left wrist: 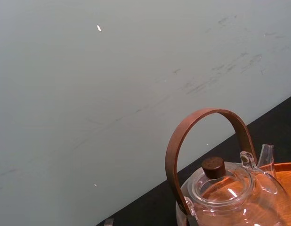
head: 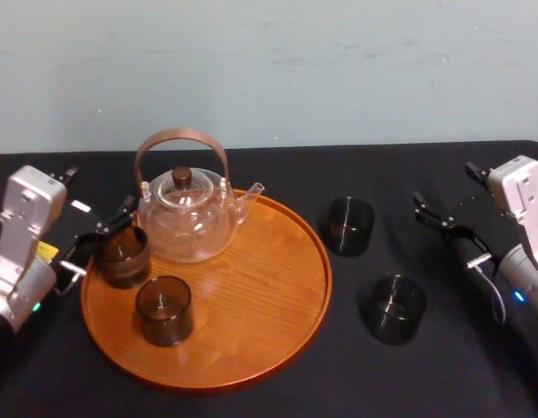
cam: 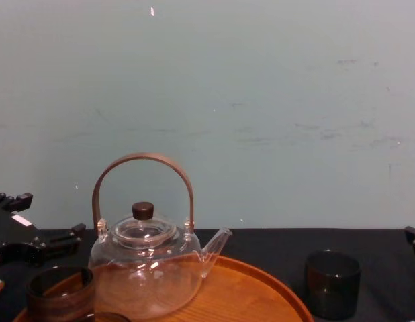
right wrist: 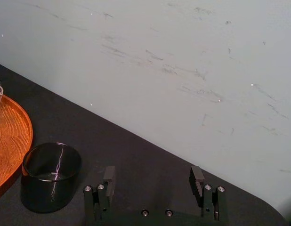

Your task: Pick up the glass from the table and place it on the tray.

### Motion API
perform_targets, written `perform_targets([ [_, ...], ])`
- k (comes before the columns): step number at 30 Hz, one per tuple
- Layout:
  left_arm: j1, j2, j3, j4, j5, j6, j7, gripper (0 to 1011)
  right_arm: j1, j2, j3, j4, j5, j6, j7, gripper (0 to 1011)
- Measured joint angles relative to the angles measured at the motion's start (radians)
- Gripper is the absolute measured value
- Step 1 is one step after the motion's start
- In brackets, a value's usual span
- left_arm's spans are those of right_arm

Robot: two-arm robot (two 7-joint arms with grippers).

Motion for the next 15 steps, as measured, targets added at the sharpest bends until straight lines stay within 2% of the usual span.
perform_targets([
  [15, 0.0, 0.0, 0.0, 0.0, 0.0, 0.0, 0.0, 1001, 0.0, 0.0, 0.0, 0.0, 0.0, 0.0, 0.0, 1002],
])
